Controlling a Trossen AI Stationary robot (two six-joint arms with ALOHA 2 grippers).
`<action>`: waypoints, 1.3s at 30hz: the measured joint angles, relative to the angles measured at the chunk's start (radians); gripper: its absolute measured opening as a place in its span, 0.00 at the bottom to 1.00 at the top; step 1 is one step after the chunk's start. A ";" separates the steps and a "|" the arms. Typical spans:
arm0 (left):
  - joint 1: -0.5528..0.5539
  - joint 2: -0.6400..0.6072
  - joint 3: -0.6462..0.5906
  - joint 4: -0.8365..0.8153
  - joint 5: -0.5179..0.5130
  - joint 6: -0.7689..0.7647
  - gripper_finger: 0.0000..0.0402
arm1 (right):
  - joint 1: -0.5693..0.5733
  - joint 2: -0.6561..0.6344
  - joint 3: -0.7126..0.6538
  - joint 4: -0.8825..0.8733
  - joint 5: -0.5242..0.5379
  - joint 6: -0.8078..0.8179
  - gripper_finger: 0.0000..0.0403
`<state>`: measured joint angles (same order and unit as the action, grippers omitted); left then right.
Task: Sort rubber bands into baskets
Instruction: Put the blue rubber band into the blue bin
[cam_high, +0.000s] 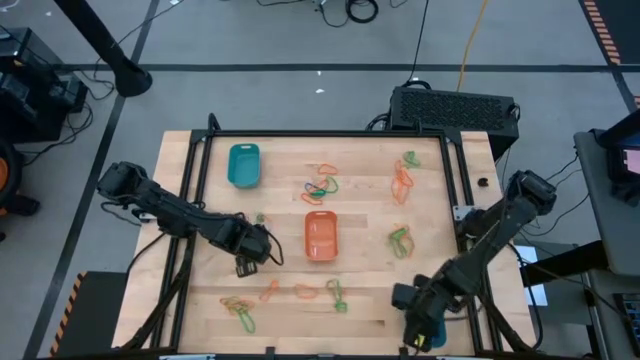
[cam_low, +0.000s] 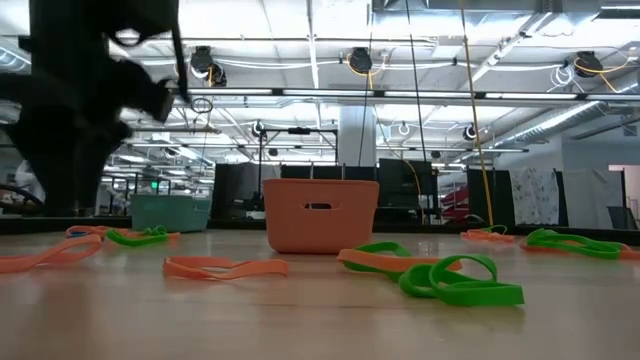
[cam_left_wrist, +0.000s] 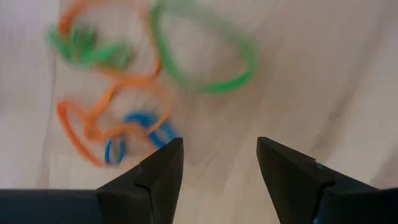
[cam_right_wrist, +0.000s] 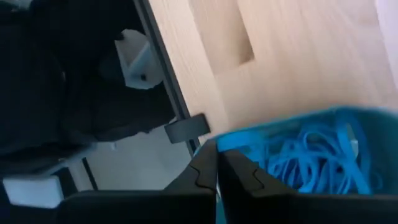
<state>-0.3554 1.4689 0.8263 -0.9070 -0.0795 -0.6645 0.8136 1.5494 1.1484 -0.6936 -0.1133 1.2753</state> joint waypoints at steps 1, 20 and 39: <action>0.005 0.000 -0.013 -0.005 0.000 -0.009 0.53 | 0.017 0.000 0.000 -0.002 0.016 0.022 0.00; 0.073 0.000 -0.050 0.000 -0.025 -0.010 0.53 | 0.132 0.000 0.000 -0.138 0.158 0.206 0.00; 0.129 0.003 -0.084 0.022 0.019 -0.010 0.53 | 0.145 0.001 0.000 -0.200 0.165 0.247 0.11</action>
<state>-0.2265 1.4723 0.7420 -0.8848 -0.0607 -0.6743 0.9585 1.5501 1.1484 -0.8932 0.0518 1.5221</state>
